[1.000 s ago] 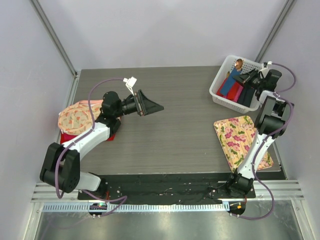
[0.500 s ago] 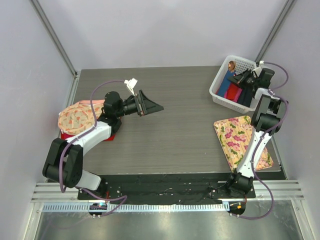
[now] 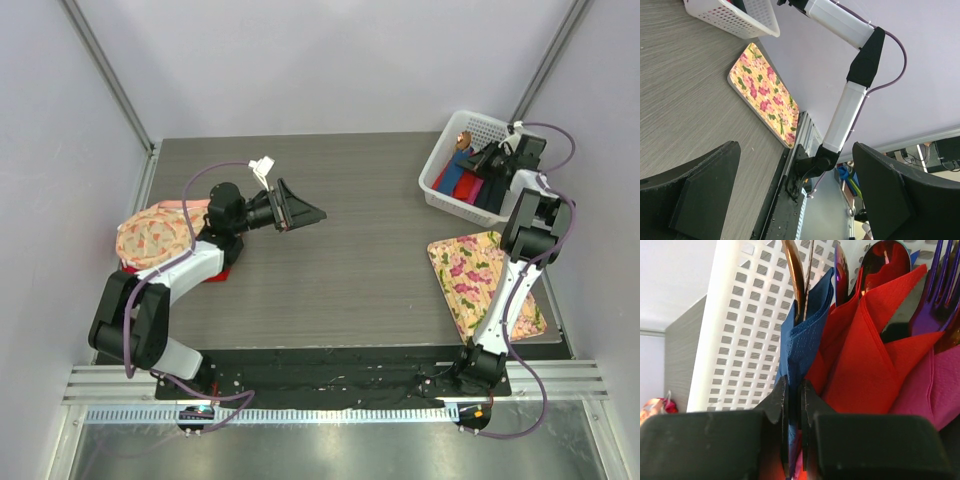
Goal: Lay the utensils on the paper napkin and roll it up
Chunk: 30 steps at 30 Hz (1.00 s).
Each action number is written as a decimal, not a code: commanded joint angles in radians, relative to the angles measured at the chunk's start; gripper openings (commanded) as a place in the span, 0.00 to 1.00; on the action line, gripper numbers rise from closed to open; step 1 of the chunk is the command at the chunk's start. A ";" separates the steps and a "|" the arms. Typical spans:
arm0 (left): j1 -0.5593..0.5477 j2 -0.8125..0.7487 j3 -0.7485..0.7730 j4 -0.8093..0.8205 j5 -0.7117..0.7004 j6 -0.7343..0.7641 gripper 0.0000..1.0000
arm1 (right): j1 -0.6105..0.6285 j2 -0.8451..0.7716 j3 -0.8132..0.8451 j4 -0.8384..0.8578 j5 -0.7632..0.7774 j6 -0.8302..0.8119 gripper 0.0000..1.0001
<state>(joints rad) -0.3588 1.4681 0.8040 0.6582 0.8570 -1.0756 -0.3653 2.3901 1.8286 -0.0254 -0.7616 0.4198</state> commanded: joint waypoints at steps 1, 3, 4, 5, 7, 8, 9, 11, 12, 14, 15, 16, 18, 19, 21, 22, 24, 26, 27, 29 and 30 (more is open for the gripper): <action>0.006 0.009 0.003 0.061 0.017 -0.014 1.00 | 0.011 0.007 0.054 -0.137 0.093 -0.177 0.01; 0.006 0.012 0.003 0.064 0.016 -0.014 1.00 | 0.017 0.006 0.051 -0.154 0.113 -0.200 0.01; 0.006 0.012 0.006 0.066 0.017 -0.017 1.00 | 0.017 0.006 0.054 -0.159 0.119 -0.207 0.01; 0.007 0.012 0.004 0.066 0.017 -0.017 1.00 | 0.019 0.006 0.055 -0.162 0.123 -0.211 0.01; 0.006 0.012 0.004 0.066 0.020 -0.017 1.00 | 0.025 0.011 0.063 -0.180 0.143 -0.234 0.01; 0.009 0.012 0.006 0.067 0.020 -0.018 1.00 | 0.026 0.014 0.075 -0.191 0.153 -0.243 0.01; 0.008 0.012 0.006 0.064 0.020 -0.018 1.00 | 0.028 0.018 0.083 -0.209 0.168 -0.248 0.04; 0.011 0.012 0.006 0.064 0.020 -0.018 1.00 | 0.034 0.021 0.098 -0.231 0.183 -0.269 0.09; 0.012 0.012 0.006 0.064 0.020 -0.017 1.00 | 0.037 0.018 0.098 -0.235 0.191 -0.269 0.15; 0.011 0.011 0.008 0.064 0.020 -0.018 1.00 | 0.037 0.014 0.097 -0.240 0.214 -0.277 0.18; 0.012 0.011 0.009 0.061 0.020 -0.017 1.00 | 0.037 0.008 0.095 -0.242 0.238 -0.279 0.23; 0.014 0.009 0.009 0.061 0.020 -0.018 1.00 | 0.037 0.006 0.097 -0.246 0.245 -0.283 0.24; 0.014 0.008 0.011 0.058 0.020 -0.014 1.00 | 0.037 -0.003 0.097 -0.260 0.257 -0.296 0.26; 0.017 0.008 0.011 0.057 0.019 -0.014 1.00 | 0.037 -0.005 0.095 -0.265 0.272 -0.302 0.29; 0.017 0.008 0.009 0.057 0.019 -0.014 1.00 | 0.037 -0.011 0.093 -0.272 0.281 -0.309 0.37; 0.017 0.008 0.009 0.057 0.019 -0.012 1.00 | 0.039 -0.014 0.095 -0.274 0.291 -0.312 0.45; 0.017 0.006 0.009 0.057 0.019 -0.014 1.00 | 0.039 -0.019 0.095 -0.277 0.301 -0.322 0.56; 0.017 0.005 0.011 0.057 0.019 -0.014 1.00 | 0.039 -0.029 0.097 -0.278 0.294 -0.329 0.60; 0.017 0.005 0.011 0.057 0.019 -0.017 1.00 | 0.039 -0.029 0.100 -0.278 0.294 -0.329 0.61; 0.017 0.001 0.011 0.057 0.019 -0.018 1.00 | 0.040 -0.037 0.109 -0.278 0.278 -0.329 0.61; 0.017 0.003 0.012 0.057 0.019 -0.017 1.00 | 0.040 -0.040 0.112 -0.278 0.274 -0.329 0.62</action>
<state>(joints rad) -0.3500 1.4773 0.8040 0.6758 0.8604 -1.0931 -0.3157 2.3867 1.9167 -0.2497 -0.5358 0.1375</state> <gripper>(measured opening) 0.996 0.606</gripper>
